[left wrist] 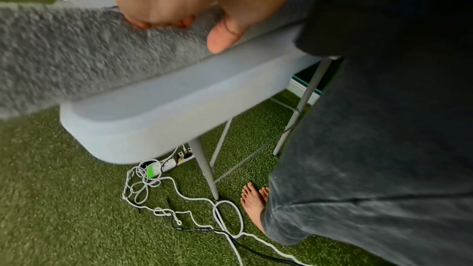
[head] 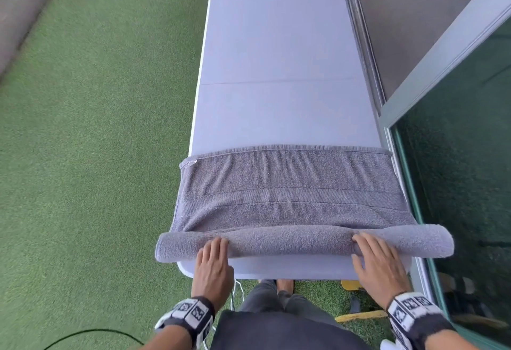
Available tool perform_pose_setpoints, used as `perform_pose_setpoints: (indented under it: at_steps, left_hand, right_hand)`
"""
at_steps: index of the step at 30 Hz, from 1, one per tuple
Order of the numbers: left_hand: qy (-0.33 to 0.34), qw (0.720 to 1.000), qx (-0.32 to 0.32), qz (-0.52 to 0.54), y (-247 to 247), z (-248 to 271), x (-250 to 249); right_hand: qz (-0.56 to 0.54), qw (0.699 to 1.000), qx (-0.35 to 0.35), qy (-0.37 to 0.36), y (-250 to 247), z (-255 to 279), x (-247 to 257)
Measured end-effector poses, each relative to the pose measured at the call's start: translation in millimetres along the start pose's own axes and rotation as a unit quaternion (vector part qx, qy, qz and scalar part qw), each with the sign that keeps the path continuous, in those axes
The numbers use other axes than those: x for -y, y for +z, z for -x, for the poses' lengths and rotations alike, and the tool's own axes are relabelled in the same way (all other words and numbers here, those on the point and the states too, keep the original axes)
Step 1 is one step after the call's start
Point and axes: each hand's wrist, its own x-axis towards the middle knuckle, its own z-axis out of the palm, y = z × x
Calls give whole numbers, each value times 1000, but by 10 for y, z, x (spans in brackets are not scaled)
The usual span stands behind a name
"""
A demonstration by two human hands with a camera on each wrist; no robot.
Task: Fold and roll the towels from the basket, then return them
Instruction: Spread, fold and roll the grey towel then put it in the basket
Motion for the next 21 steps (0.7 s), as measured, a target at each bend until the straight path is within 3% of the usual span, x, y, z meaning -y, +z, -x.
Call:
perform_pose_setpoints:
  at_steps: [4,11,15,18,21]
  left_hand:
    - [-1,1000,-5,-15,128,36,22]
    - [13,999,-15,45,-72,-308,42]
    - [11,998,6,67,-241,-575,62]
    - [-16,995,59,80,-287,-871,126]
    - [-36,995,59,75,-320,-1065,89]
  right_hand:
    - [12,1000,8,-23,69,68,-57]
    - [-20,999,37,-8,-51,-299,-69]
    - [-22,993,116,-15,-172,-615,-157]
    - [-82,981,173,30,-292,-861,-209]
    - [-122,976,159,85,-346,-1003,-211]
